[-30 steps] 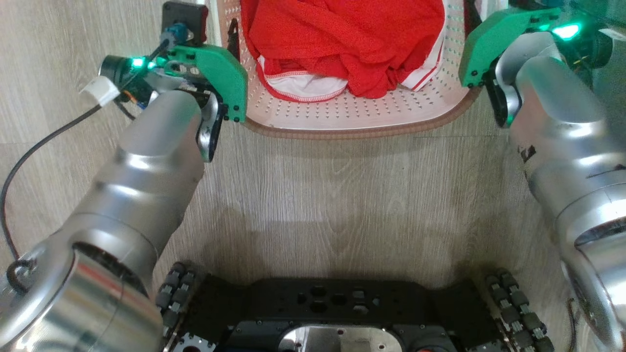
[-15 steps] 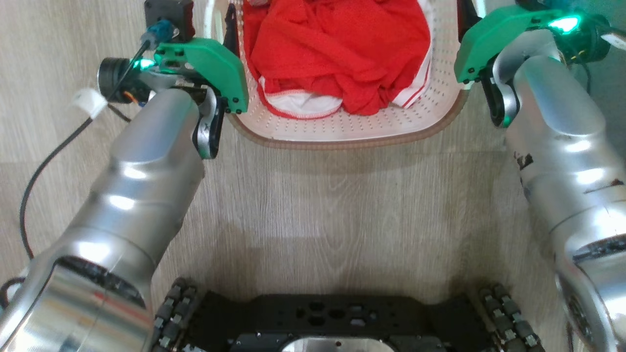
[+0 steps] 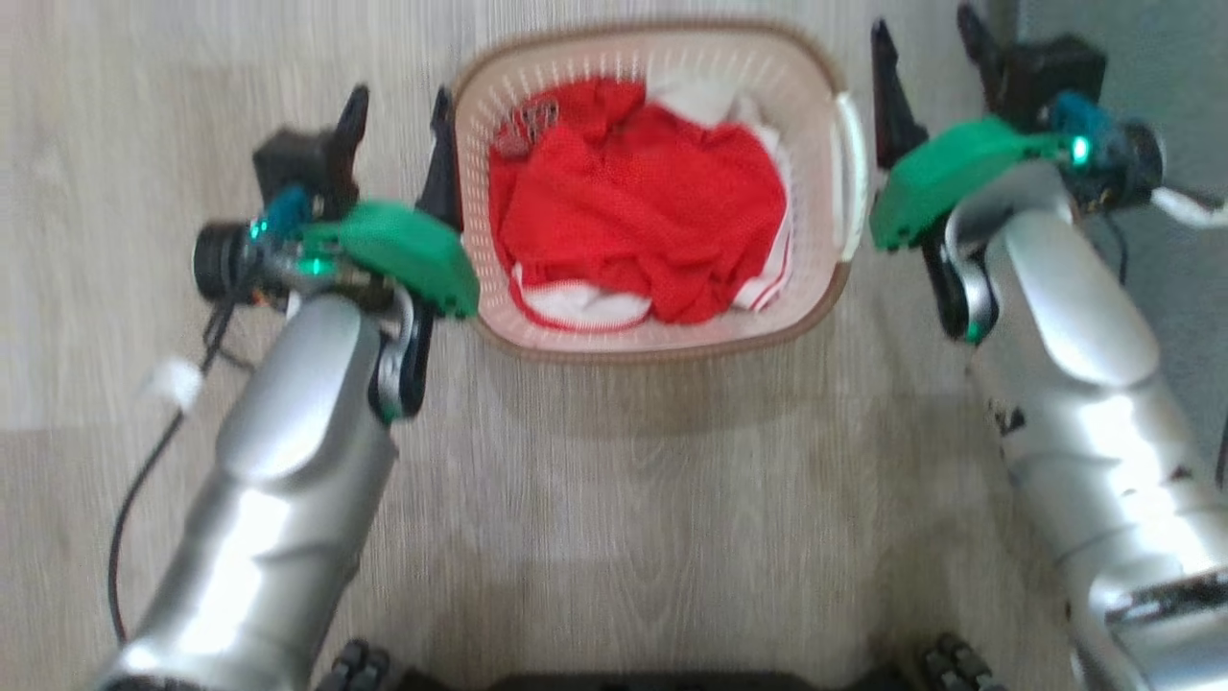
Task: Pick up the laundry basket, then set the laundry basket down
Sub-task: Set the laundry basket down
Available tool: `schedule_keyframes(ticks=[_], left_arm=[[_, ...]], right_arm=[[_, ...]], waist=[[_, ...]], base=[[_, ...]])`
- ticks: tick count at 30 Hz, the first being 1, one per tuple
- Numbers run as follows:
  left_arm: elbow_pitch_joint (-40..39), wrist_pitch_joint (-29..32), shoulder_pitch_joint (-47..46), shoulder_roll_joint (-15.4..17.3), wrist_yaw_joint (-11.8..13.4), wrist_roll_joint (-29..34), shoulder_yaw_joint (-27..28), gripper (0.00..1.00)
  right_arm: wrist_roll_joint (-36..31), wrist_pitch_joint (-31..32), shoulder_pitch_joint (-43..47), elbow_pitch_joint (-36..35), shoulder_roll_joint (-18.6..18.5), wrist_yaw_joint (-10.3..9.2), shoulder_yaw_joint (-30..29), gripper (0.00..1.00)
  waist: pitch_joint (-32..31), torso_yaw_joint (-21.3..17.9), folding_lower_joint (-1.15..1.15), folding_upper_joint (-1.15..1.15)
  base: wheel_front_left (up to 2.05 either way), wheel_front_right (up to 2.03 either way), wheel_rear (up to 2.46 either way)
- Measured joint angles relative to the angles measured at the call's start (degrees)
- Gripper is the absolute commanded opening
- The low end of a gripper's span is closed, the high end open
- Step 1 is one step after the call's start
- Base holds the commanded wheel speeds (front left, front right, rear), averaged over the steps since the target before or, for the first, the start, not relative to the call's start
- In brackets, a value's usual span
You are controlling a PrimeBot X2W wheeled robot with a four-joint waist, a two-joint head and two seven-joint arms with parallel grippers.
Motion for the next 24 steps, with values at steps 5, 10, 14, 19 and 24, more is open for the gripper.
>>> schedule_keyframes(ticks=[5, 10, 14, 19, 24], left_arm=[[-6.17, 0.0, 8.42, -0.22, -1.72, 4.89, 4.37, 1.0], [-11.15, 0.0, 16.1, -0.64, -2.43, 7.66, 7.93, 1.0], [-14.7, 0.0, 21.63, -0.85, -2.5, 8.81, 10.31, 1.0], [-18.25, 0.0, 28.43, -0.92, -2.78, 10.25, 11.94, 1.0], [-20.56, 0.0, 33.1, -0.9, -2.36, 10.9, 12.74, 1.0]], right_arm=[[1.62, 0.0, 6.59, -4.47, 0.03, 0.0, -0.04, 1.0], [2.36, 0.01, 13.26, -9.2, 0.11, 0.0, -0.43, 1.0], [2.48, 0.01, 18.48, -13.68, 0.21, 0.0, -1.43, 1.0], [2.47, 0.01, 26.15, -19.29, 0.36, 0.0, -3.01, 1.0], [2.41, 0.01, 31.97, -23.38, 0.48, 0.0, -4.64, 1.0]], waist=[[-6.13, -0.45, 0.0, 0.0], [-12.38, -0.71, 0.0, 0.0], [-17.33, -0.79, 0.0, 0.0], [-23.15, -0.85, 0.0, 0.0], [-27.08, -0.85, -0.01, 0.0]], base=[[0.0, 0.0, 0.0], [0.0, 0.0, 0.0], [0.0, 0.0, 0.0], [0.0, 0.0, 0.0], [0.0, 0.0, 0.0]])
